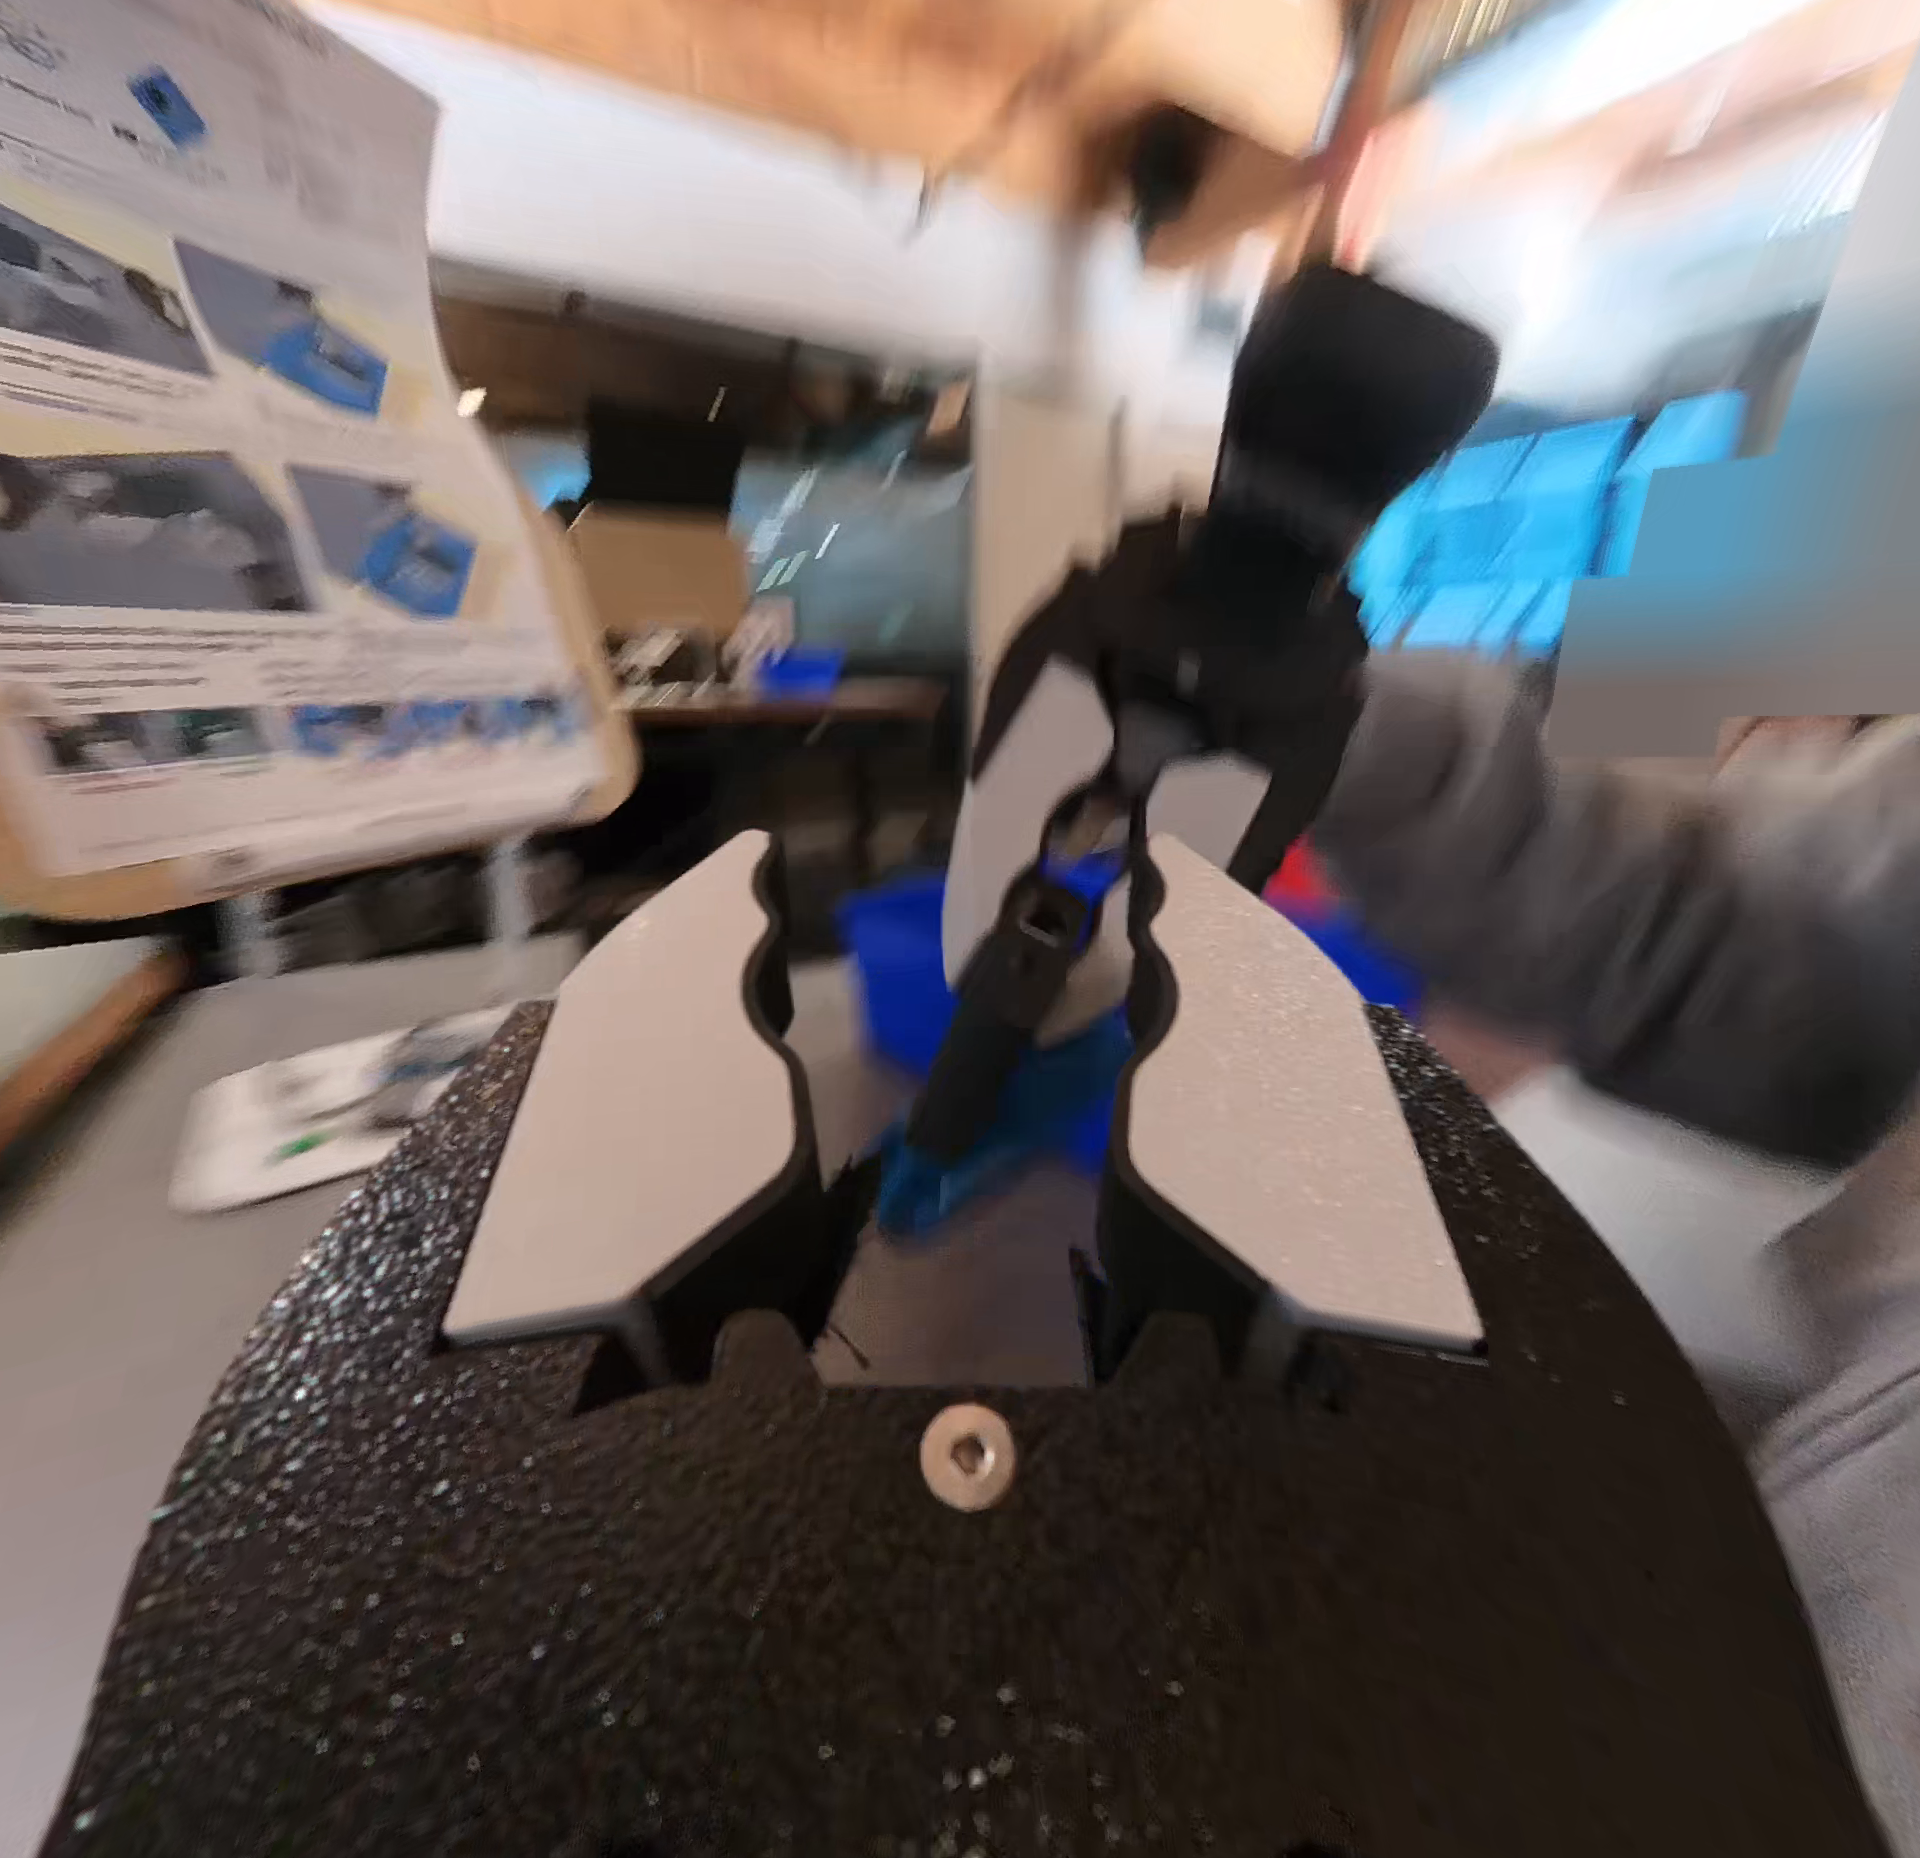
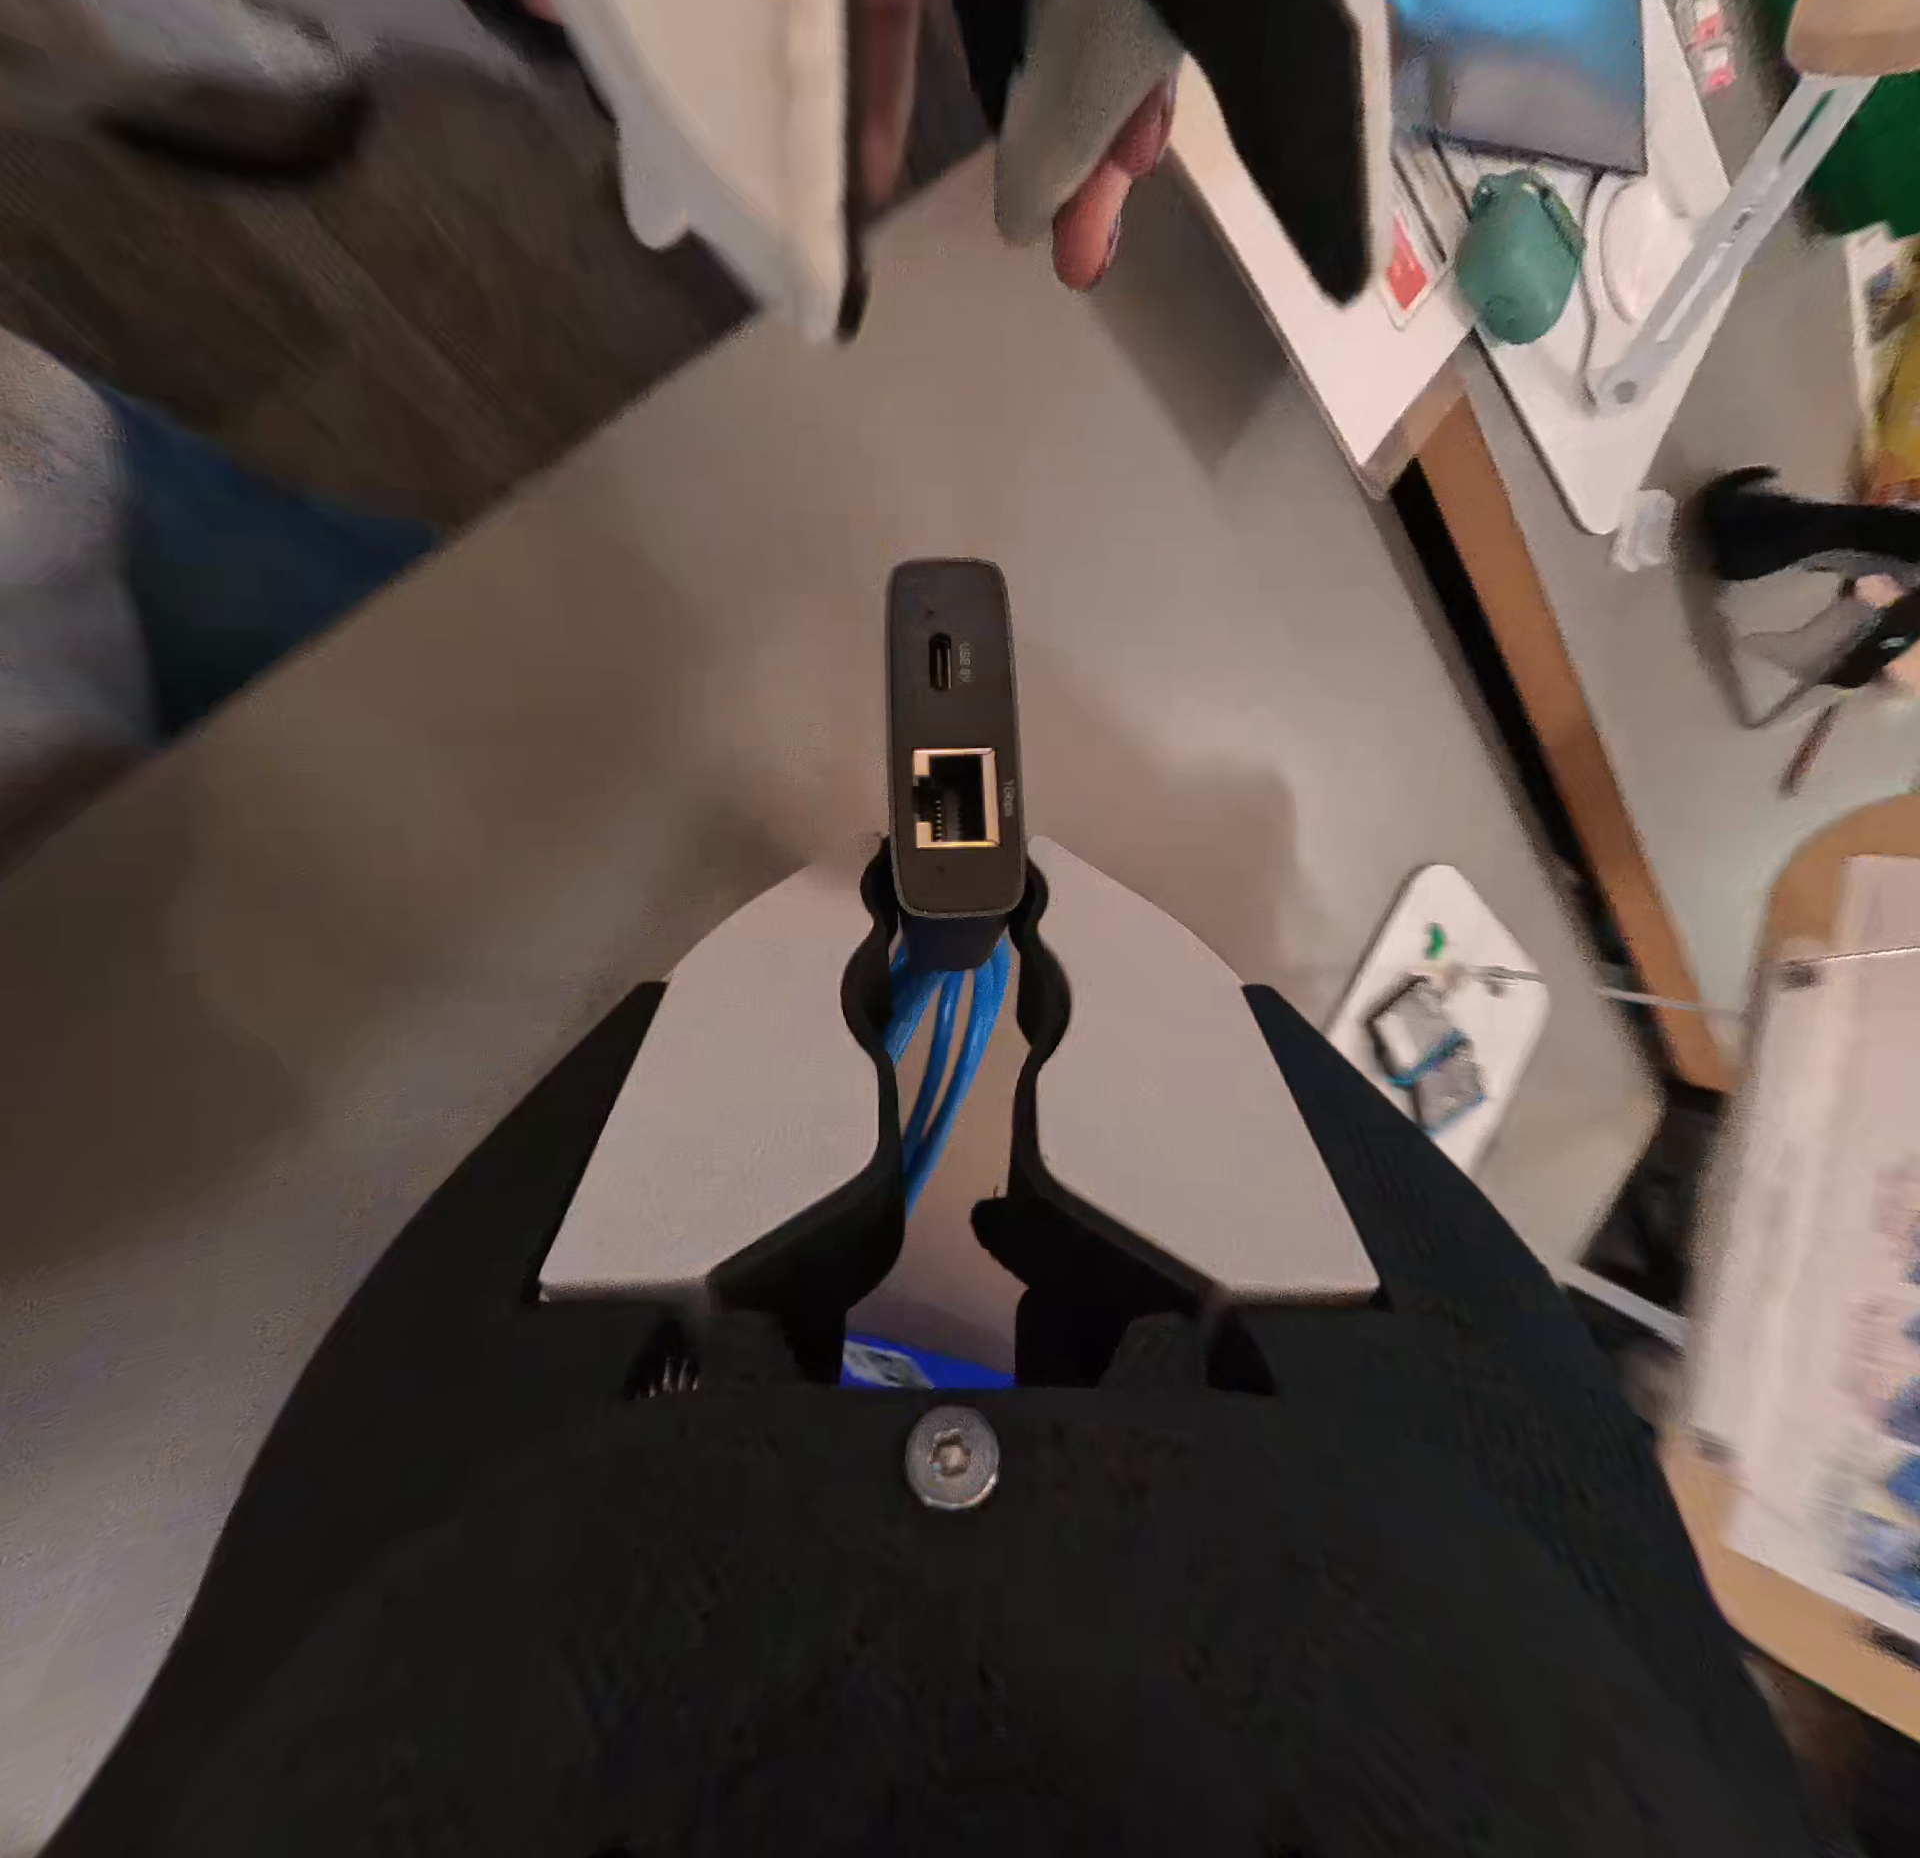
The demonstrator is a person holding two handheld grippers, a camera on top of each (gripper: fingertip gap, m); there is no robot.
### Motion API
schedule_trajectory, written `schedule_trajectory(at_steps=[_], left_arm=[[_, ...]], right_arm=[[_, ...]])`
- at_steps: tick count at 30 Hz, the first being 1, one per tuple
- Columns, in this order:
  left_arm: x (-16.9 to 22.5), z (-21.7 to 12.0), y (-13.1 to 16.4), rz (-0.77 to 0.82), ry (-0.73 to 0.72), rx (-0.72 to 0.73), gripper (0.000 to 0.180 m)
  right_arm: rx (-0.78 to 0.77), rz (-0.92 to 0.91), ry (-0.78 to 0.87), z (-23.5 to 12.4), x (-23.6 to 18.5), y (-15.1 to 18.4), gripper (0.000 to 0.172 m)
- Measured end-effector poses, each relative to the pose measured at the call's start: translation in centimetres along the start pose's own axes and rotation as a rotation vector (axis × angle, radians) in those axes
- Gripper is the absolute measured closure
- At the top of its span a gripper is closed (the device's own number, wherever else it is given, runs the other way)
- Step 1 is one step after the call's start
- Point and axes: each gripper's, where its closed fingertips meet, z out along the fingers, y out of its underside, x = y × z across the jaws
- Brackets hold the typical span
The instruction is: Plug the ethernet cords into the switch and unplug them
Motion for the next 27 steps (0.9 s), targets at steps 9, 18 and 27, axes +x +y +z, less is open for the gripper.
schedule_trajectory(at_steps=[9,18,27], left_arm=[[-3.8,-1.1,0.5,-0.268,-0.162,-0.064,0.105],[-1.4,1.3,2.0,-0.768,0.084,-0.035,0.115],[0.0,2.9,3.0,-0.89,0.216,0.028,0.142]], right_arm=[[-0.047,-0.518,0.736,0.5,4.1,-1.7,0.153],[-0.066,-0.925,1.098,-1.6,3.5,-3.9,0.153],[-0.089,-1.022,1.161,-1.5,2.8,-3.7,0.153]])
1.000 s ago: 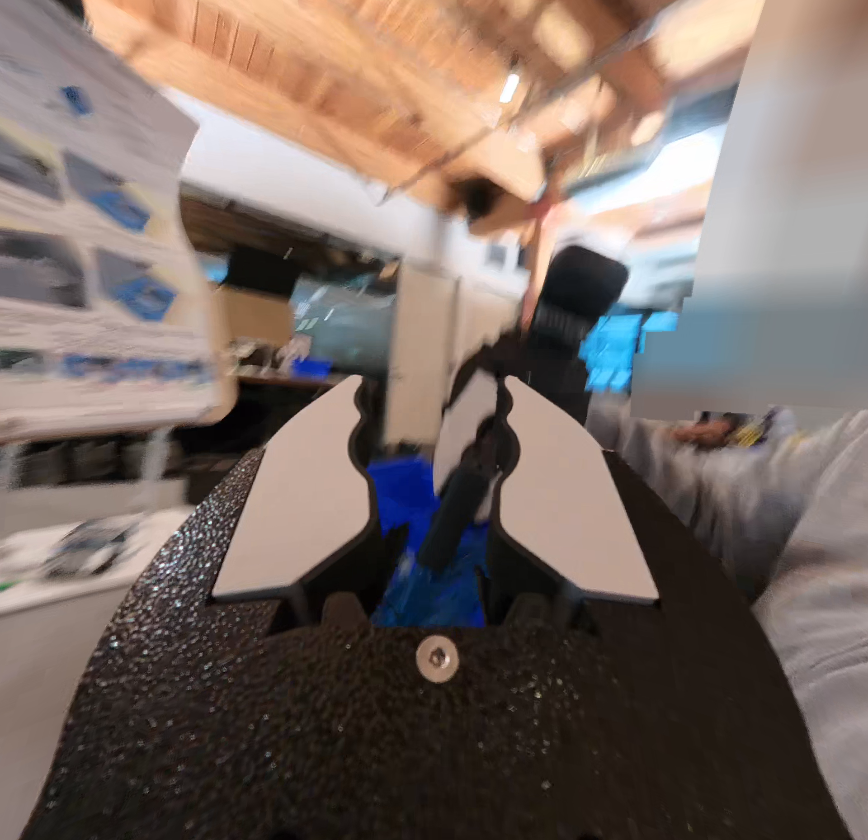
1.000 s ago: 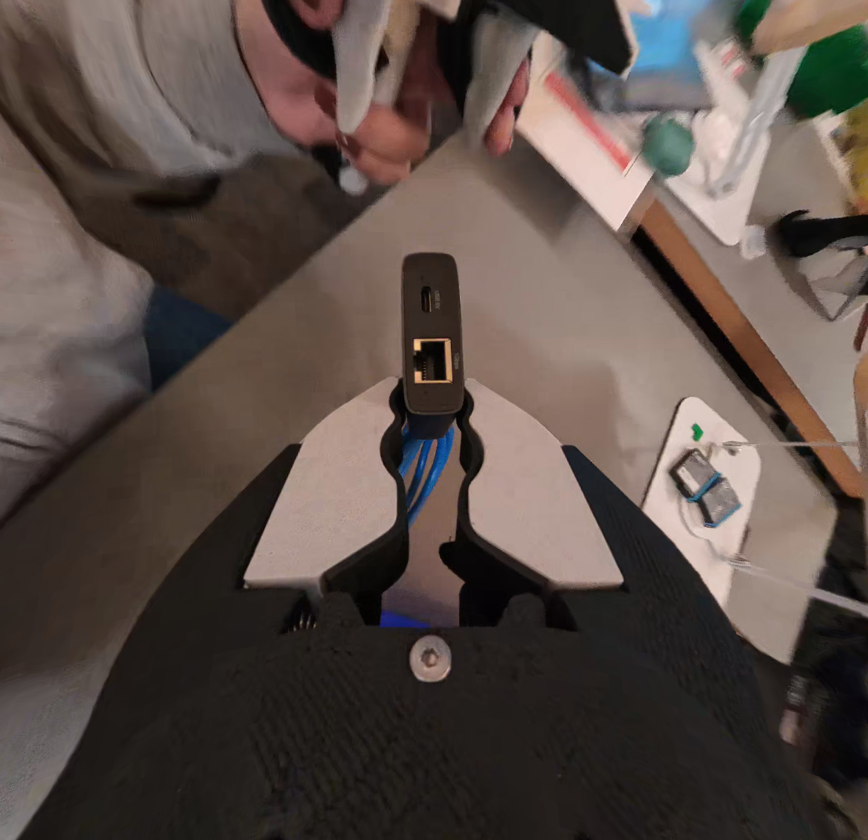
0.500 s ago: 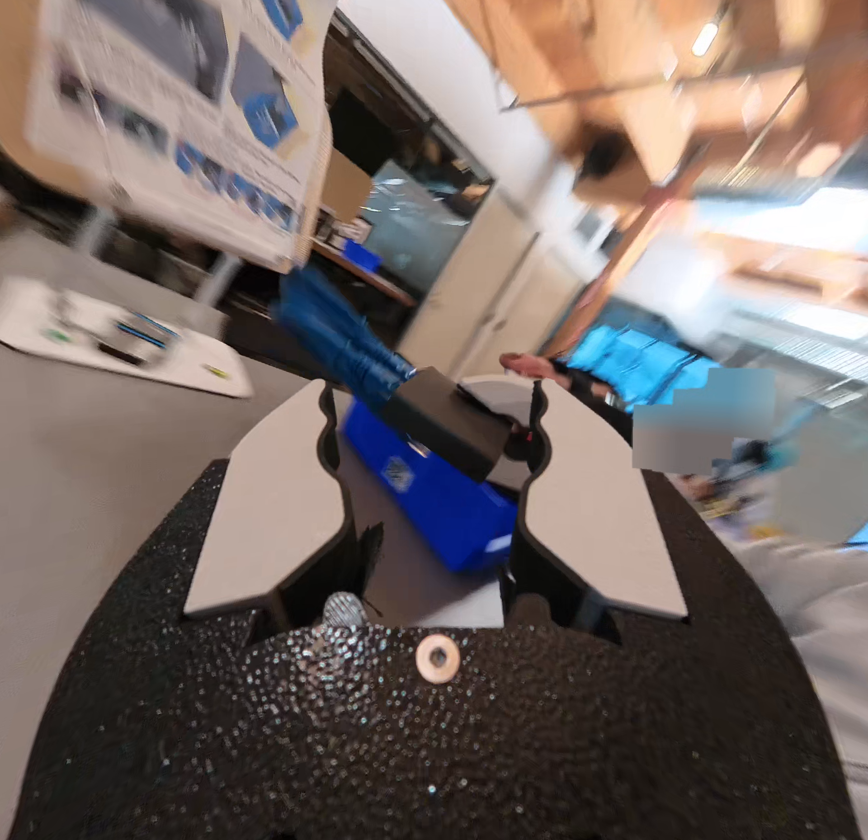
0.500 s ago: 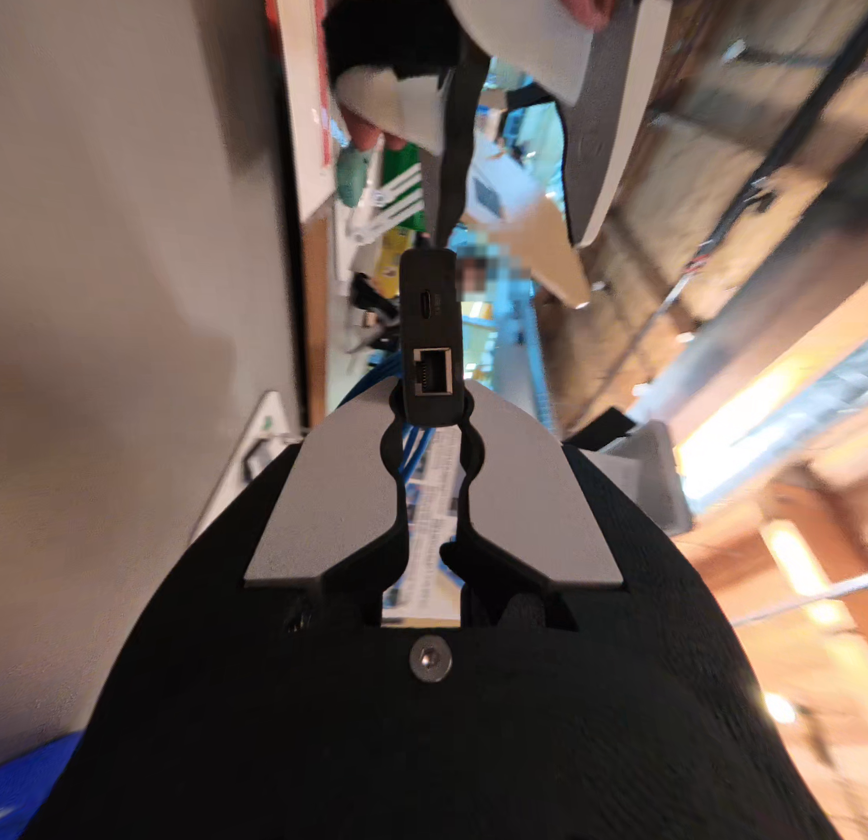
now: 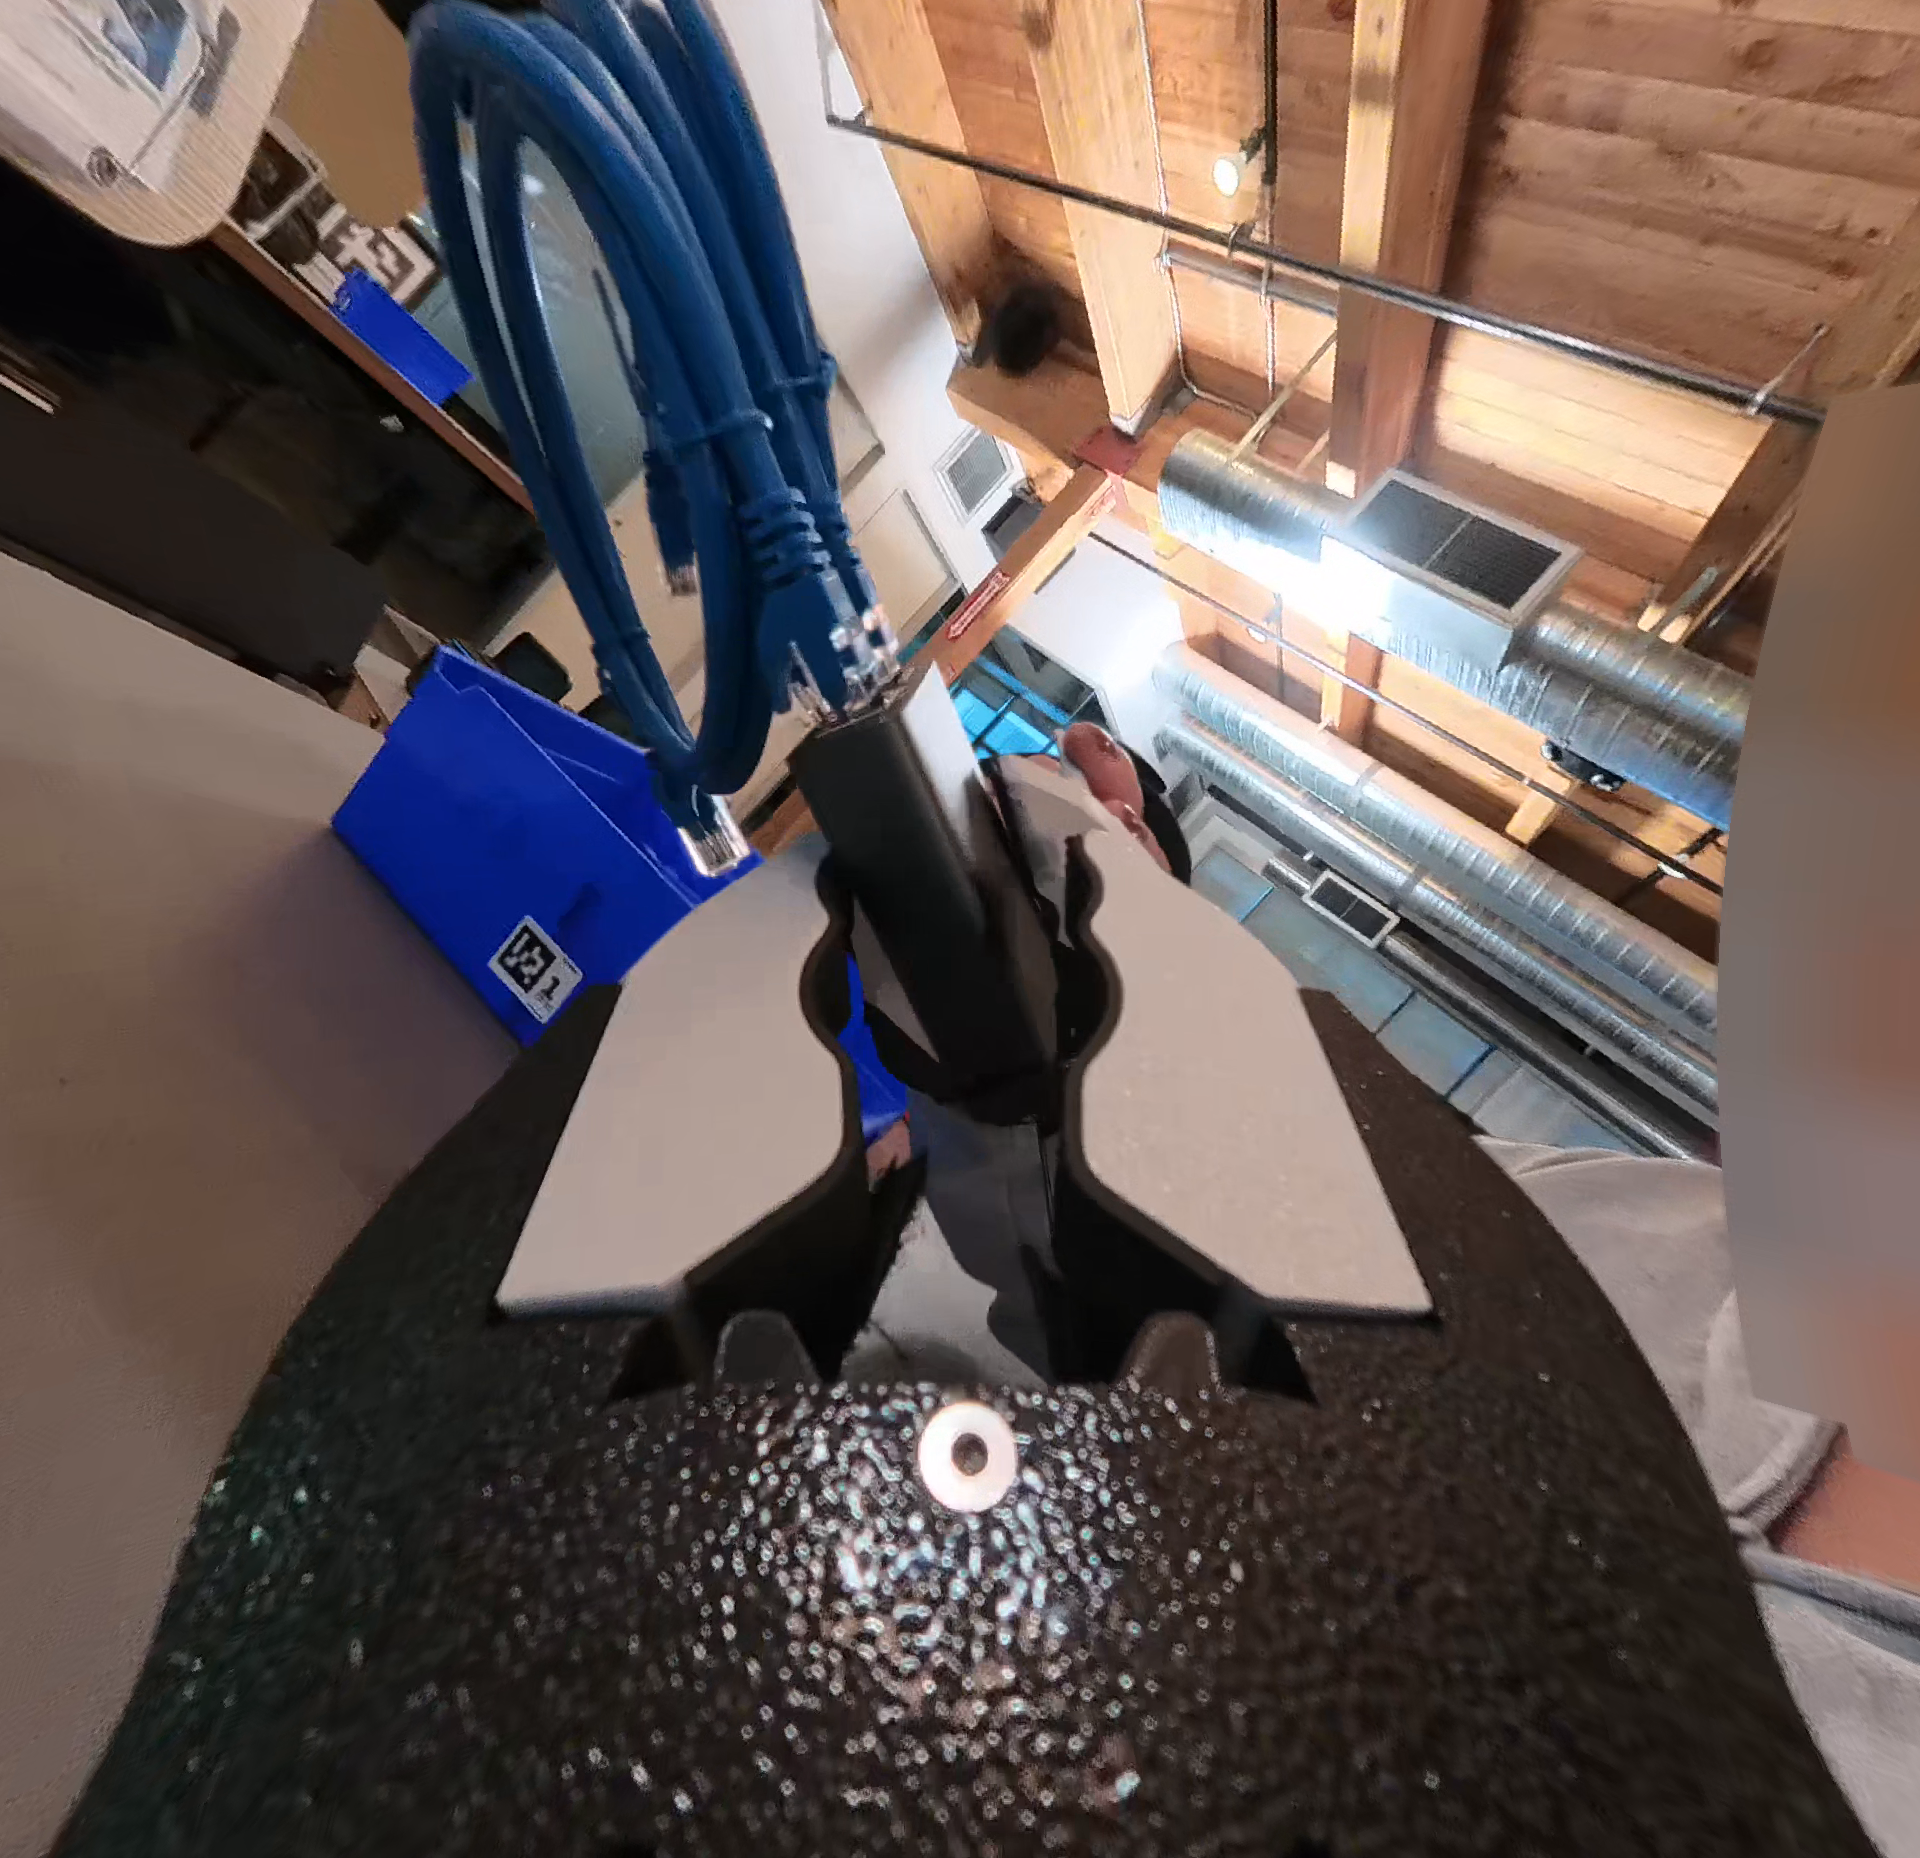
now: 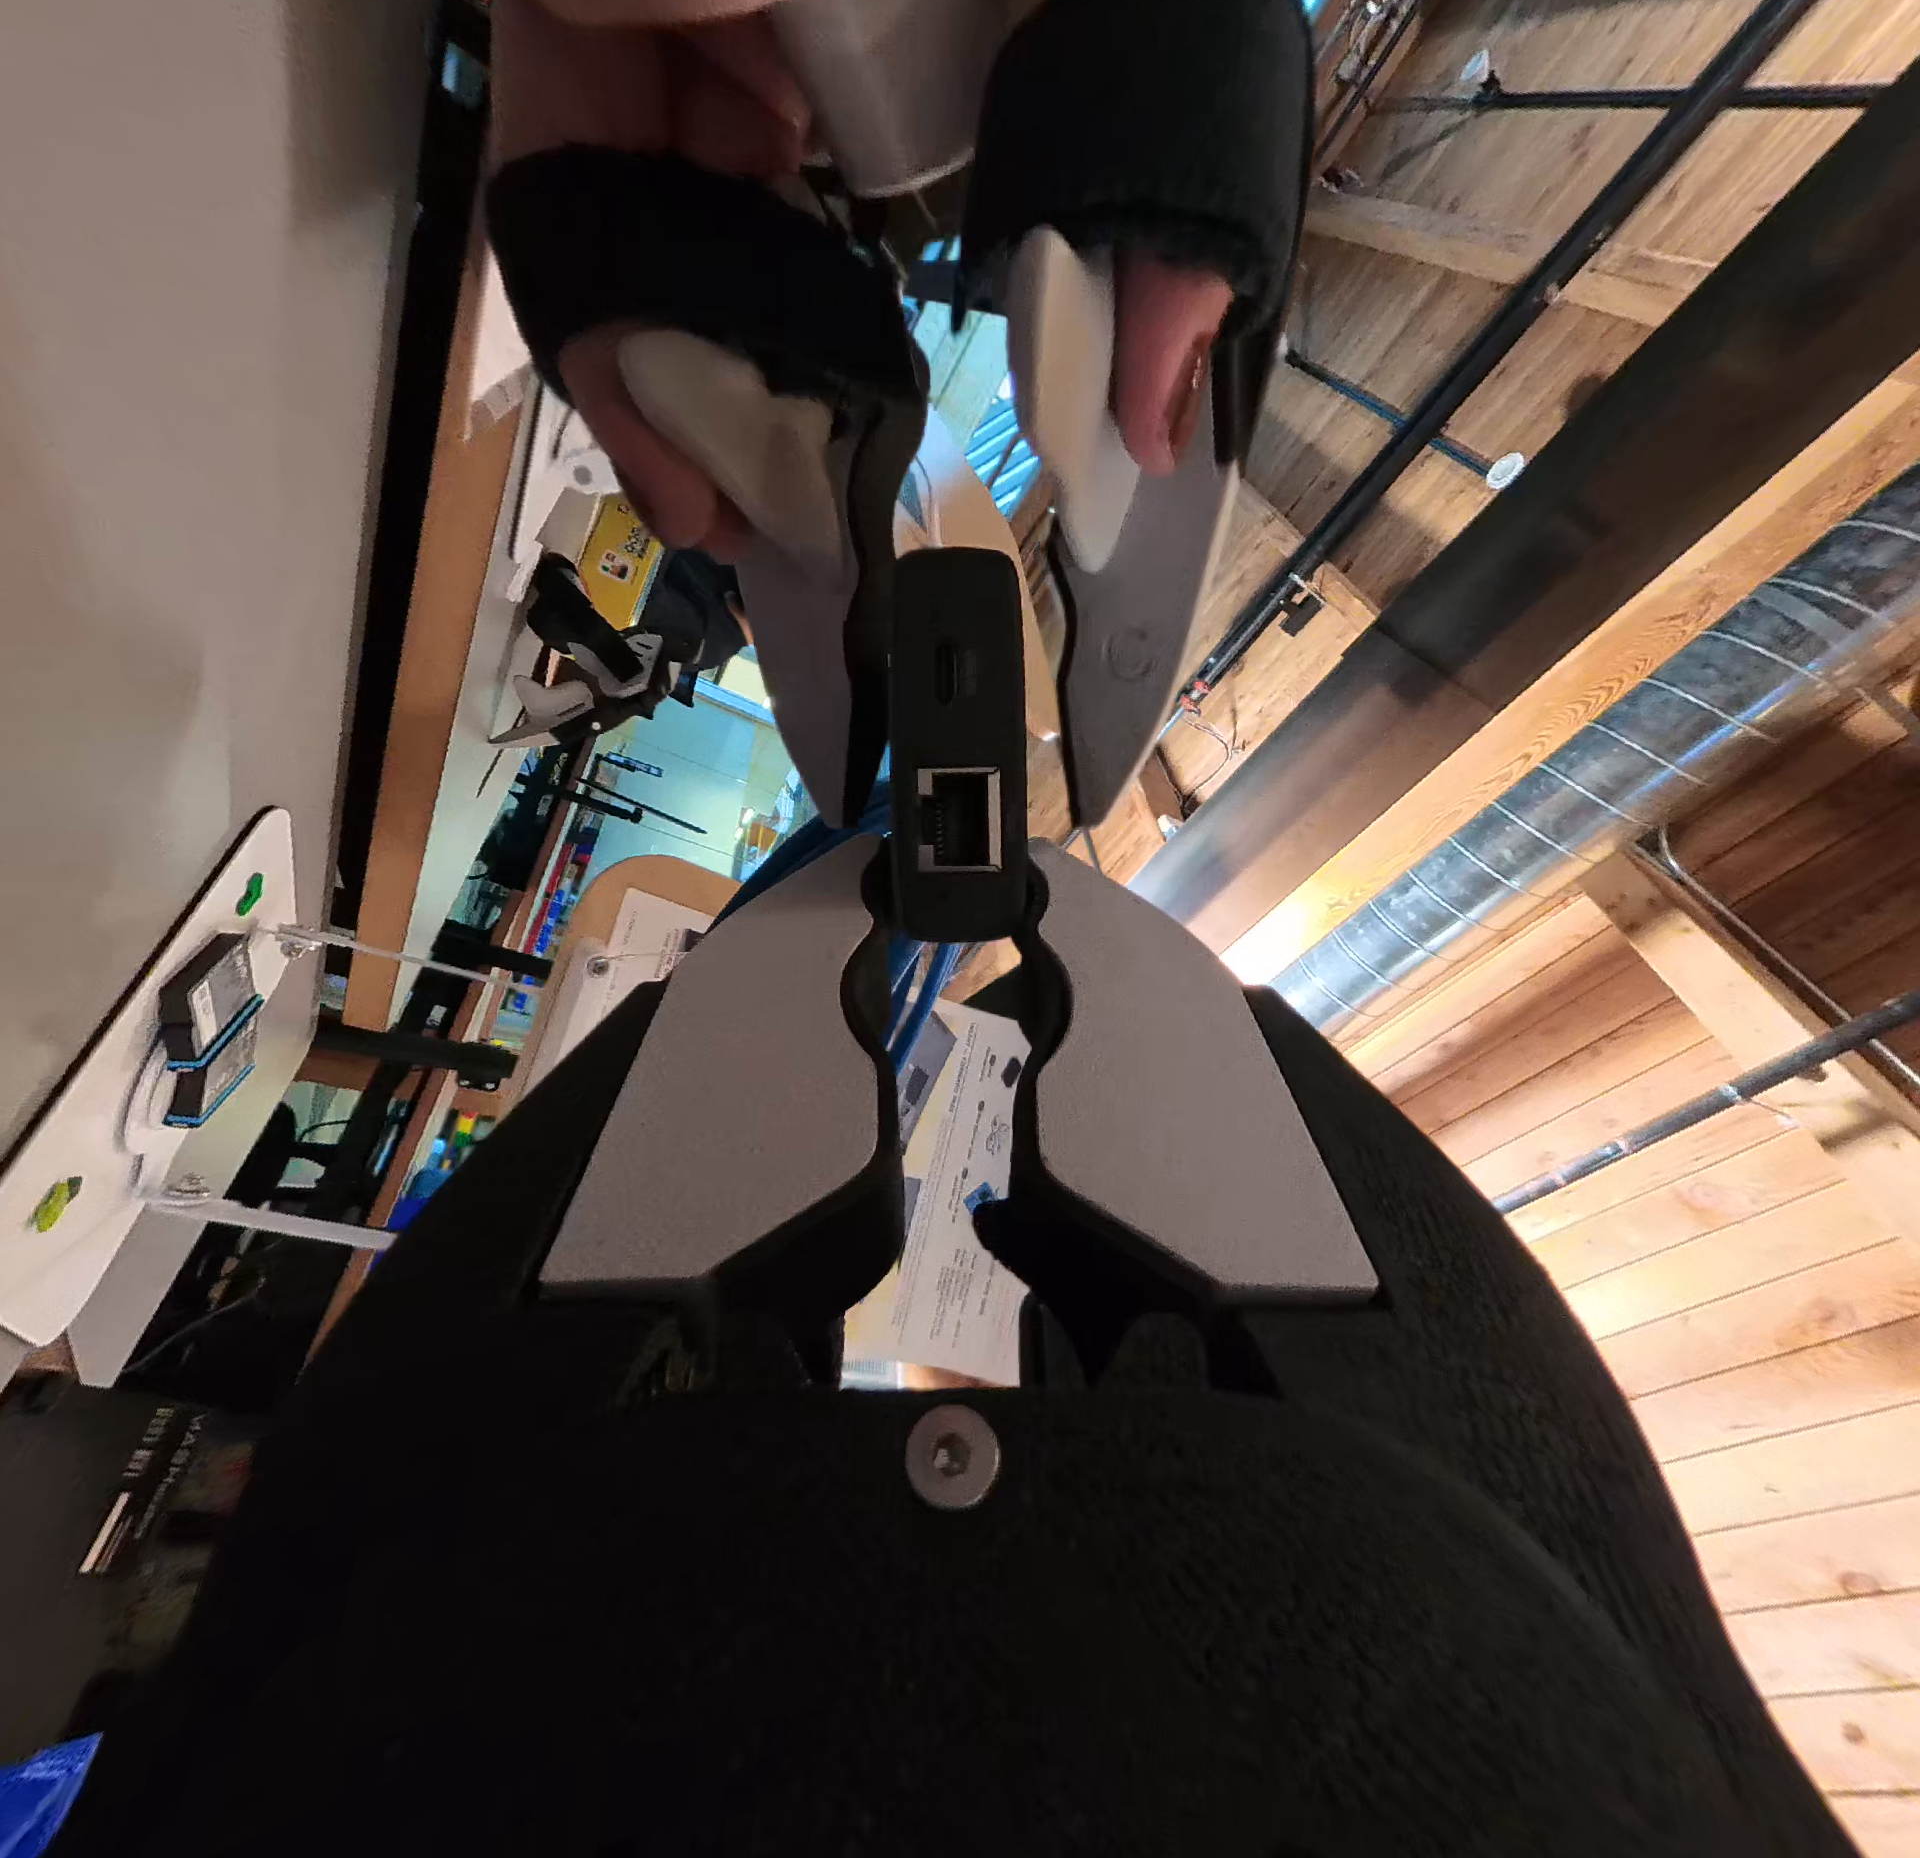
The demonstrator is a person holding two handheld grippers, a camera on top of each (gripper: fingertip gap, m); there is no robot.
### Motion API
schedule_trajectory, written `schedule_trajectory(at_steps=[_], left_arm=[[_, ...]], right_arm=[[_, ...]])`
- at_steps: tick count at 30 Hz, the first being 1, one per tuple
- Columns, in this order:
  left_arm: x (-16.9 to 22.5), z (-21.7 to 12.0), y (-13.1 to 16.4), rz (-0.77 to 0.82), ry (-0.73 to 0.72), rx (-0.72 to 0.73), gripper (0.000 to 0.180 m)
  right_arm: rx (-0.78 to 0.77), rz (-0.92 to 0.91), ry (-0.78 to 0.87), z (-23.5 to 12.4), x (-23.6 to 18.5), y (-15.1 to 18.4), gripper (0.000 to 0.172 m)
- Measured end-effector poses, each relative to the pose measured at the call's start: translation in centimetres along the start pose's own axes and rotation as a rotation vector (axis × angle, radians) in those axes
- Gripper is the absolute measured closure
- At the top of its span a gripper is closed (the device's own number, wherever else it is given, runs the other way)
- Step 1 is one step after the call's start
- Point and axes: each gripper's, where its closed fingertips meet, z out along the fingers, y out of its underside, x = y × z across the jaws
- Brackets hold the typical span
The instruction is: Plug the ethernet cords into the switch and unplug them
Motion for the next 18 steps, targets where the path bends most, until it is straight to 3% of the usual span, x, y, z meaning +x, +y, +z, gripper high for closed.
schedule_trajectory(at_steps=[5,7,9,13,18], left_arm=[[-0.8,-0.1,0.0,0.047,-0.018,-0.005,0.153],[-1.2,-0.5,-0.1,0.114,-0.057,-0.027,0.155],[-2.1,-1.3,-0.4,0.201,-0.127,-0.049,0.157],[-4.0,-3.2,-0.5,0.519,-0.359,-0.191,0.16],[-5.3,-4.3,-0.1,1.019,-0.629,-0.405,0.16]], right_arm=[[-0.002,0.079,0.002,-0.3,-0.4,0.0,0.146],[-0.054,0.179,-0.019,-0.5,-0.5,1.0,0.134],[-0.091,0.328,-0.054,-1.1,-0.5,2.3,0.132],[-0.062,0.723,-0.162,-2.7,-0.2,3.1,0.131],[0.067,1.088,-0.36,-3.8,0.5,0.7,0.13]])
